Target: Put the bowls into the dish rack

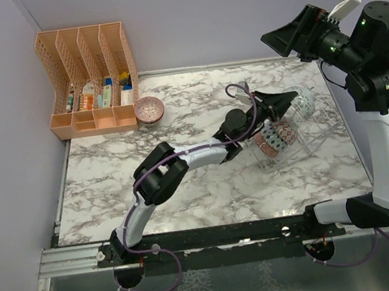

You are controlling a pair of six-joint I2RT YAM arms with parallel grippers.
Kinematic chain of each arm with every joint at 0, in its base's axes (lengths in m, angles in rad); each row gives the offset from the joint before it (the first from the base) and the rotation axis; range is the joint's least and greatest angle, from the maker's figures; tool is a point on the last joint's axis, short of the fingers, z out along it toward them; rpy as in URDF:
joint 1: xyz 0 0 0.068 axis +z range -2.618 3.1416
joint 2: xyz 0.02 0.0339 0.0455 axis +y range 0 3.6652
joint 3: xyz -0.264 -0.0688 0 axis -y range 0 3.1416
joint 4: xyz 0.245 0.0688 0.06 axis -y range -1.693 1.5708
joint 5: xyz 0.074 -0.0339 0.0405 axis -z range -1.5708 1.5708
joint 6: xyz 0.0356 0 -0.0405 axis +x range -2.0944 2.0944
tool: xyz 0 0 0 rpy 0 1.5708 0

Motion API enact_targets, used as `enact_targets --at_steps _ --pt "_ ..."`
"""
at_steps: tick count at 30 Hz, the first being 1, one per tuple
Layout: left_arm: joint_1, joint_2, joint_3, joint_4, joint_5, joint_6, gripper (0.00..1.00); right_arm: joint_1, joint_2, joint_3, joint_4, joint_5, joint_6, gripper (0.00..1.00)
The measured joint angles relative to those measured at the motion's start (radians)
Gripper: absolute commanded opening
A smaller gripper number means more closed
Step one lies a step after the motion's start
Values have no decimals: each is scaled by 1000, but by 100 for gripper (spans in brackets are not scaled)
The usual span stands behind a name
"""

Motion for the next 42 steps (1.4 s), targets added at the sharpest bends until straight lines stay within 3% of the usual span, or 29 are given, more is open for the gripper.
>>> enact_targets --at_steps 9,42 --pt "-3 0 -70 9 -10 -39 0 0 -6 -27 -1 0 -8 100" --pt "-14 61 -76 58 -16 -105 0 0 -7 -73 0 0 -34 100"
